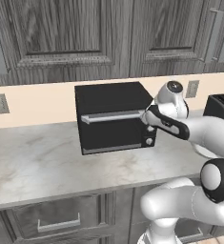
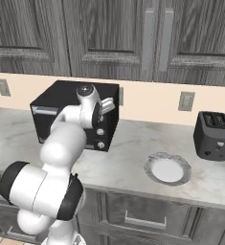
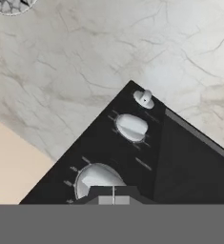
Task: Pull the toaster oven rack outwards. Pick up the baguette from the plate and place it on the toaster oven rack. Close the toaster oven door fully and set the temperature to the lowest setting.
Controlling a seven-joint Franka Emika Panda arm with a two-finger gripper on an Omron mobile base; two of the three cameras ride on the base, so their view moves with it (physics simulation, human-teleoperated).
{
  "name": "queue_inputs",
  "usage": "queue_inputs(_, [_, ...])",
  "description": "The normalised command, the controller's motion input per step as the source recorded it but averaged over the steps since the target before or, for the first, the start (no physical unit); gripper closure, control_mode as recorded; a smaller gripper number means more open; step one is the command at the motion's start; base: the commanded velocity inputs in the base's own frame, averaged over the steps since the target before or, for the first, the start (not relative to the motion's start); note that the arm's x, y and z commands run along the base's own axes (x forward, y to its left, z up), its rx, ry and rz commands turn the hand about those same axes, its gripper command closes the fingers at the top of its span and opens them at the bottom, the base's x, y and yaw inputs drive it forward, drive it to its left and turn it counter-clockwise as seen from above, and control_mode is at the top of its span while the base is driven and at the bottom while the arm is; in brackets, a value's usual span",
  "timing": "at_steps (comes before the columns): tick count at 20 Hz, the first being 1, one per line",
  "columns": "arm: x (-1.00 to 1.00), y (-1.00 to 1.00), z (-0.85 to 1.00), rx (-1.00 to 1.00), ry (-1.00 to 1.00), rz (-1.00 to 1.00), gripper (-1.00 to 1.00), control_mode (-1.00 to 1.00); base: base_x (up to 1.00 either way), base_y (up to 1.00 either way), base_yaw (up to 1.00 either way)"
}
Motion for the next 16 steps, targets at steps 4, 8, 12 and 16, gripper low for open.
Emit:
queue_inputs(4, [0.54, 0.38, -1.00, -0.17, 0.00, 0.22, 1.00, -1.00, 0.00, 0.00, 0.00])
queue_inputs(8, [0.58, 0.46, -1.00, -0.24, 0.00, 0.23, 1.00, -1.00, 0.00, 0.00, 0.00])
queue_inputs(12, [0.63, 0.43, -1.00, -0.30, 0.04, 0.23, 1.00, -1.00, 0.00, 0.00, 0.00])
queue_inputs(16, [0.80, 0.20, -1.00, -0.26, 0.16, 0.21, 1.00, -1.00, 0.00, 0.00, 0.00])
